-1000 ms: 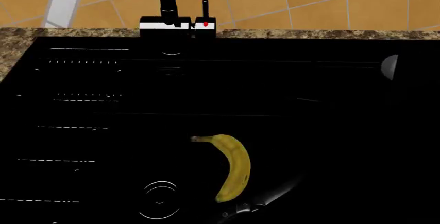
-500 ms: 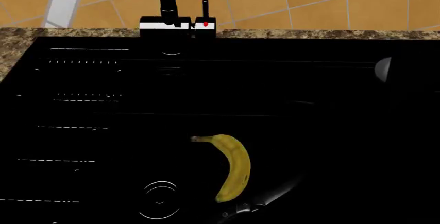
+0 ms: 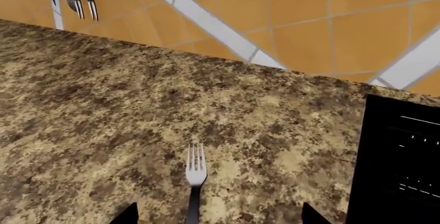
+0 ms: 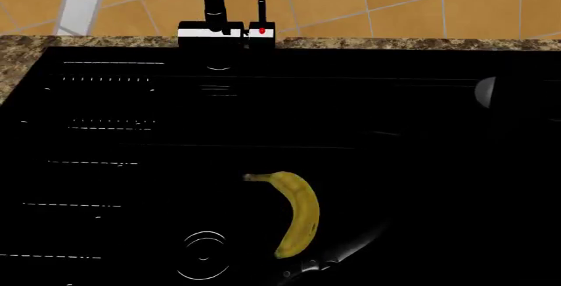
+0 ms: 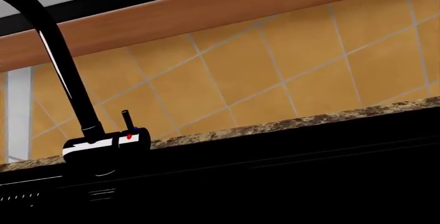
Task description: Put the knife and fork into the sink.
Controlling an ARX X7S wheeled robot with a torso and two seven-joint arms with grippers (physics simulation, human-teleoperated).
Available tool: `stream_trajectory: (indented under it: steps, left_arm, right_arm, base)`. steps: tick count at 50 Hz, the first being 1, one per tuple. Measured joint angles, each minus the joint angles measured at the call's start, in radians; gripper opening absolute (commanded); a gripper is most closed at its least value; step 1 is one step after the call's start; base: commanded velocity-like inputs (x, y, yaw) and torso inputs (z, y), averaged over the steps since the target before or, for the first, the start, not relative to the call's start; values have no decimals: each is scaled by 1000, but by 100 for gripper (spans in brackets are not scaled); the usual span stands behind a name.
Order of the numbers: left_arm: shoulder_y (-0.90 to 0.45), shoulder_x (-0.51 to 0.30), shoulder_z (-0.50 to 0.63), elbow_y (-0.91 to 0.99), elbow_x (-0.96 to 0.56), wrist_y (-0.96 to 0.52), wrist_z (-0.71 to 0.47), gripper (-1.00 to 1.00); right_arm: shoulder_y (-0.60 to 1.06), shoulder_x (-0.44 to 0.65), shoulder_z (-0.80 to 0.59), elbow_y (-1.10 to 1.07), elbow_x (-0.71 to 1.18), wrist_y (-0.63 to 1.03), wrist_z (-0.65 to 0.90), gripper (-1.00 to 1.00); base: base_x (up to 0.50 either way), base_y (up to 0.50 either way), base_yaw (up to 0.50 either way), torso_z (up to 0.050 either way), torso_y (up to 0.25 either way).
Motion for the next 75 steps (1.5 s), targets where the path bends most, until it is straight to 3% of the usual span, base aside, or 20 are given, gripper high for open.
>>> stream_trajectory:
  steps: [26,52,75]
  left_arm:
    - [119,15,38,-113,-24,145,19,100]
    - [202,156,71,-284,14,231,93,100]
    - [257,160,80,-314,8,272,88,100]
  right_arm:
    - [-13,8,-3,-9,12,-6,7,100]
    - [-16,9,-20,12,14,-25,7,100]
    - [-15,11,-30,18,22,-28,16,100]
  base:
    - [0,0,0,0,0]
    - [0,0,0,0,0]
    - [0,0,0,0,0]
